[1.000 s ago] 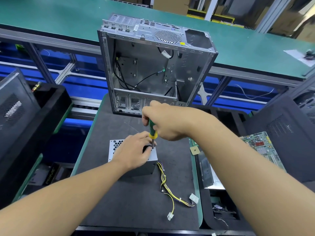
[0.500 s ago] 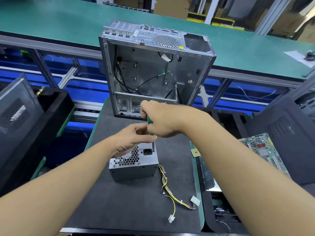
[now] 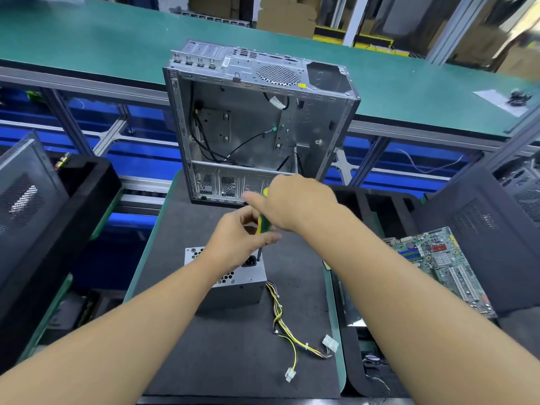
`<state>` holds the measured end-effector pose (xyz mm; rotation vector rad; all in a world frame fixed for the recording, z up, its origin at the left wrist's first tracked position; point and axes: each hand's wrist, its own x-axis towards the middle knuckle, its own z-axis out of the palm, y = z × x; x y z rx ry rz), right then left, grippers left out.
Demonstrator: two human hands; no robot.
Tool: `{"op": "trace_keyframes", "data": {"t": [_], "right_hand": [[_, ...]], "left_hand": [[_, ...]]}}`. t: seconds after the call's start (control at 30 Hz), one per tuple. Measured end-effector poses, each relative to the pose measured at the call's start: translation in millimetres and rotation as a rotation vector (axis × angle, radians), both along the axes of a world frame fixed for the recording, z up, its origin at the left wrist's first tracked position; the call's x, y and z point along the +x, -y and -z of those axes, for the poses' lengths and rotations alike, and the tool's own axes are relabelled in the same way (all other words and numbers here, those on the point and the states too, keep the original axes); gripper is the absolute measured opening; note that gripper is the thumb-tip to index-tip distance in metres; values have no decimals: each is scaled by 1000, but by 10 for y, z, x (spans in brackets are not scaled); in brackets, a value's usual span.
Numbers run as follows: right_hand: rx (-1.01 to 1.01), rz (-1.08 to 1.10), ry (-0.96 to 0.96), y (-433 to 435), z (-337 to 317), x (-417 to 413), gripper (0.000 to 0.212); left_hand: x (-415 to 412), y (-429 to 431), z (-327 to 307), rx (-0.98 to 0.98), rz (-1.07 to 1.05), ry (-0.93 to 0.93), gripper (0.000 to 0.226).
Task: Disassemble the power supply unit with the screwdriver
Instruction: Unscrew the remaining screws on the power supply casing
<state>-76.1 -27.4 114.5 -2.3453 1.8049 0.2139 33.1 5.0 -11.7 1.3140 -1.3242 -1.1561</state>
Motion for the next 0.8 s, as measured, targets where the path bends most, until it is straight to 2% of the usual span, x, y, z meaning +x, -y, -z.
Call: {"op": "trace_keyframes", "data": {"t": [0.07,0.1,0.2,0.27,0.33,0.4,0.5,0.6,0.63,0.7,0.8], "right_hand": [[54,-50,64,-4,26,50,44],[99,-88,75,-2,21,70,39],[185,-197,22,14,-51,69,24],[218,-245,-52,24,-146,34,18],[286,-265,-101,20,-229,7,23],[315,-295,-132,-2,-251,9,25],[259,-285,-132,-5,-201,33,35],[139,-328,-245,43,-140,42,37],[108,-317,-234,40,-126,34,38],[104,-317,-215,57,-83,12,20],[180,-320,-86,83,-88,-51,24]], "left_hand": [[77,28,41,24,19,52,27],[140,30,90,42,53,139,29],[339,-81,336,-17,184,712,54],[390,-200,480,-53,213,909,81],[364,-229,563,-110,234,962,91],[343,-211,592,-178,264,1007,86],[361,-195,599,-213,271,1031,75],[362,-195,634,-219,265,1051,72],[356,-192,633,-220,266,1056,71],[356,-180,639,-215,265,1069,71],[361,-176,657,-213,263,1095,78]]}}
